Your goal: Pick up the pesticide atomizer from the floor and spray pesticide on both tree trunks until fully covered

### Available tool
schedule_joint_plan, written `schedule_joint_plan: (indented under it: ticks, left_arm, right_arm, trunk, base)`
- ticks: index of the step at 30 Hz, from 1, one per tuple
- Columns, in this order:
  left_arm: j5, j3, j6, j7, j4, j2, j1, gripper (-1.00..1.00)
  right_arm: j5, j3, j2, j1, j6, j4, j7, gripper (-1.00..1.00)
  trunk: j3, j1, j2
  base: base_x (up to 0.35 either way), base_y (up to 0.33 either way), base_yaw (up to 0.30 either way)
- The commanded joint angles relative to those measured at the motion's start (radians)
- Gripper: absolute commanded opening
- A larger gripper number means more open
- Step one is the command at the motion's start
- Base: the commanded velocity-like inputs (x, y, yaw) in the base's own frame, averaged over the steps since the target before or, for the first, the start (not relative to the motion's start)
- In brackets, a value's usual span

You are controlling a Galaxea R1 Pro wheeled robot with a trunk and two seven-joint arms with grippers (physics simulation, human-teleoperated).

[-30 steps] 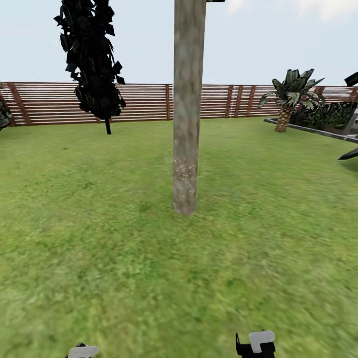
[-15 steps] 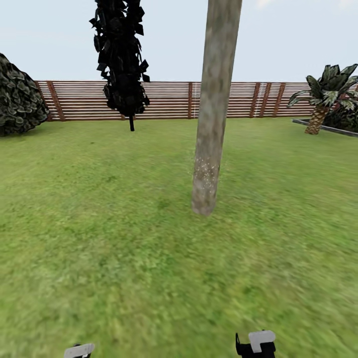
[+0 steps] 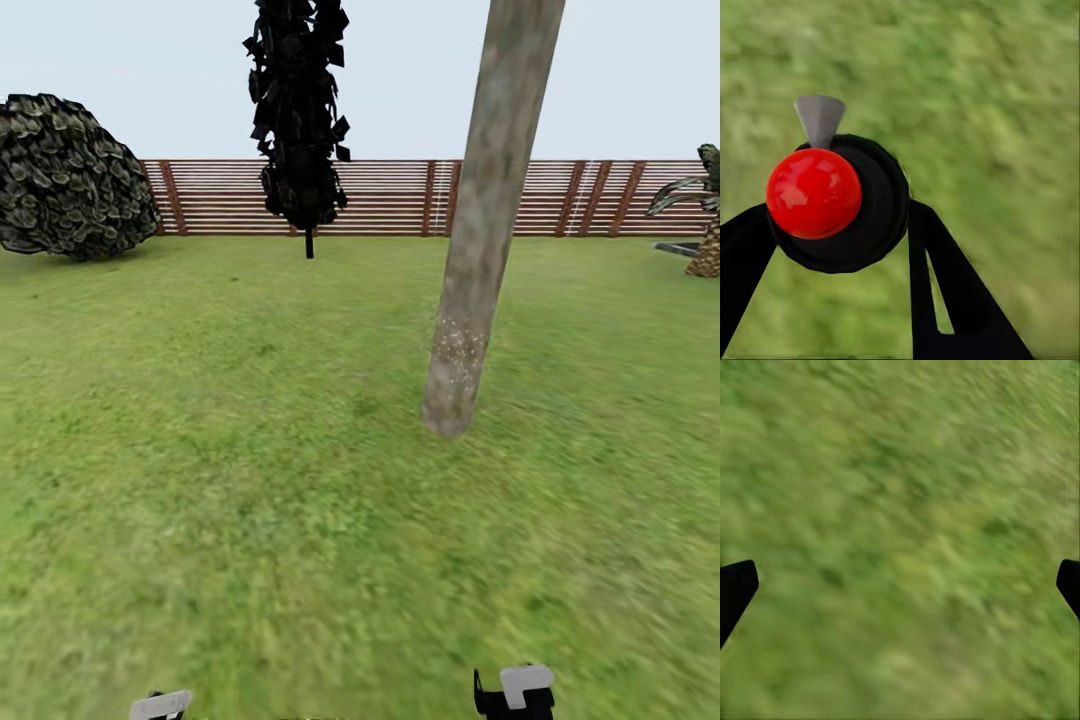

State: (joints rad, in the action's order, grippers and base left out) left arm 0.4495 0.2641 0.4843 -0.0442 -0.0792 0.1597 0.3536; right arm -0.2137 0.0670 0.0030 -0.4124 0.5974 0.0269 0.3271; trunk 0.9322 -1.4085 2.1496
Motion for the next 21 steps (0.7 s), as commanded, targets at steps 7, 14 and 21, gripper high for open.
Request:
schedule_joint_plan:
  ticks: [7,14,21]
  left_arm:
    - [0.011,0.006,0.002,-0.003,0.001,0.000,0.001,-1.00]
    - [0.012,0.006,0.002,-0.003,0.001,0.000,0.001,-1.00]
    - [0.011,0.006,0.002,-0.003,0.001,0.000,0.001,-1.00]
  right_arm:
    - [-0.006,0.007,0.000,0.000,-0.001,-0.001,0.010,1.00]
    - [-0.006,0.007,0.000,0.000,-0.001,-0.001,0.010,1.00]
    - [-0.006,0.007,0.000,0.000,-0.001,-0.001,0.010,1.00]
  trunk:
    - [0.005,0.000,0.000]
    - [0.010,0.000,0.000]
    - [0.017,0.000,0.000]
  base:
    - [-0.080,0.072,0.279]
    - [-0.181,0.165,0.276]
    - [-0.007,0.006,0.257]
